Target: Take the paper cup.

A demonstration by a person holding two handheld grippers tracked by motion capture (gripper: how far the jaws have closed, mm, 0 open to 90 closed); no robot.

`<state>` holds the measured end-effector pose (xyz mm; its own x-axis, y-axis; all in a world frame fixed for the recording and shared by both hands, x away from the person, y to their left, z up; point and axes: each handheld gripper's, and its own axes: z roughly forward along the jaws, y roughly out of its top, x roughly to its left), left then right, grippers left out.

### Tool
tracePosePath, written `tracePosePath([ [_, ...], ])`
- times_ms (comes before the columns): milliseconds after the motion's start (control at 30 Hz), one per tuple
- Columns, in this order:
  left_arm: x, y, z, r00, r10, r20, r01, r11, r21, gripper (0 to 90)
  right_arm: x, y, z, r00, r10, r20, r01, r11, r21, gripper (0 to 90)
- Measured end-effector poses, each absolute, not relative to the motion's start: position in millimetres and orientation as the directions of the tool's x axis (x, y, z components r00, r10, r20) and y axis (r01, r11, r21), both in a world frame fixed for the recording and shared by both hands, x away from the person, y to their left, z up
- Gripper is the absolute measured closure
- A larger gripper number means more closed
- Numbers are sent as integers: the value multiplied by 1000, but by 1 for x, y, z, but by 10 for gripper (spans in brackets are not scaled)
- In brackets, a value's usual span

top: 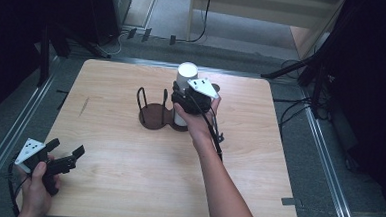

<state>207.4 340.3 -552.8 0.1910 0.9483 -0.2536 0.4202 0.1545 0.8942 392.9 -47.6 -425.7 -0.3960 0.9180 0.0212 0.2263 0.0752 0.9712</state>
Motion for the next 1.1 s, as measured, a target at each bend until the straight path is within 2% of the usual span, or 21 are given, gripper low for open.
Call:
tracePosePath([
  [1100,207,341,-553,185,950,-250,411,156,898,0,369,-70,-381,-394,919,26,159,41,986,285],
])
